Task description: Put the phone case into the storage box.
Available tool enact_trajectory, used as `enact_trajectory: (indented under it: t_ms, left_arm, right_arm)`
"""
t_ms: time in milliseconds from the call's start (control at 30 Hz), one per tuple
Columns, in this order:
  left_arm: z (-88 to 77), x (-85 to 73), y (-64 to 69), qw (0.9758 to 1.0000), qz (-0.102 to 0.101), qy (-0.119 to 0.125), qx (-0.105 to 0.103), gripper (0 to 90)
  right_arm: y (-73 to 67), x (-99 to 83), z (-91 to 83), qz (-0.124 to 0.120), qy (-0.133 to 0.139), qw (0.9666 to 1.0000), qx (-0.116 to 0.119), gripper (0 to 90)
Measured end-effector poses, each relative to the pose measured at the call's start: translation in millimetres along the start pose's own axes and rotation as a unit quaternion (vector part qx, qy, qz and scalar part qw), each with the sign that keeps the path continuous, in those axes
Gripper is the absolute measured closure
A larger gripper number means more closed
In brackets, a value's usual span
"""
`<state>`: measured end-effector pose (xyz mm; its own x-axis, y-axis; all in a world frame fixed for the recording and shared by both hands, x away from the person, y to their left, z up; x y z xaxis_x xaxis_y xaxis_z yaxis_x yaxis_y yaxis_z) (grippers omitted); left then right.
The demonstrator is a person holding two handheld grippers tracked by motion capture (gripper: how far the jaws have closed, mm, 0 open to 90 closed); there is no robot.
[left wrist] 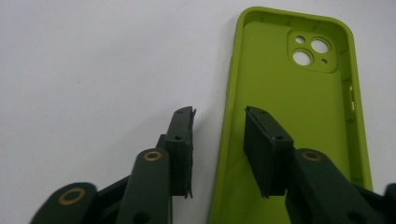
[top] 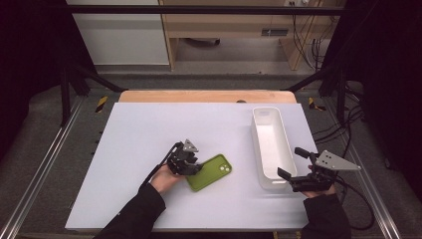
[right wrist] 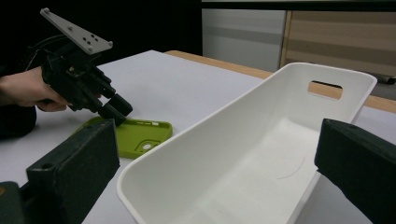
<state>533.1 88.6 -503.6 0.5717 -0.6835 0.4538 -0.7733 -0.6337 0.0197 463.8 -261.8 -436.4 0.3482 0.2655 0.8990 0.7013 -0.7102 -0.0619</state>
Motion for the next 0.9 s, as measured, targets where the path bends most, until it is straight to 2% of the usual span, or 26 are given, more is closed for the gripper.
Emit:
enact_trajectory:
  t_ms: [300, 667, 900]
  left_arm:
    - [0.5, 0.0, -0.5, 1.0, -0.006, -0.002, -0.002, 72.8]
    - [0.2, -0.1, 2.3, 1.0, 0.005, -0.005, 0.0, 76.5]
    - [0.4, 0.3, 3.6, 1.0, 0.003, -0.005, -0.004, 81.4]
  right_arm:
    - [0.2, 0.0, 0.1, -0.001, 0.0, 1.0, -0.001, 0.4]
    - [-0.1, 0.1, 0.1, 0.0, 0.0, 1.0, 0.0, 0.4]
    - [-0.1, 0.1, 0.1, 0.0, 0.0, 1.0, 0.0, 0.4]
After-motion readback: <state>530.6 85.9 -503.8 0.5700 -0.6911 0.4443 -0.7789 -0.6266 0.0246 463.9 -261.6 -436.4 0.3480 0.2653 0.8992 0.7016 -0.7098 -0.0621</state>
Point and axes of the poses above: each handheld gripper's, and its own axes: z roughly forward along the jaws, x roughly out of its top, y roughly to its right, the point moved 5 cm from there along z, roughly forward along the jaws, and after that the axes turned 13 degrees about -y, right-handed, at the moved point
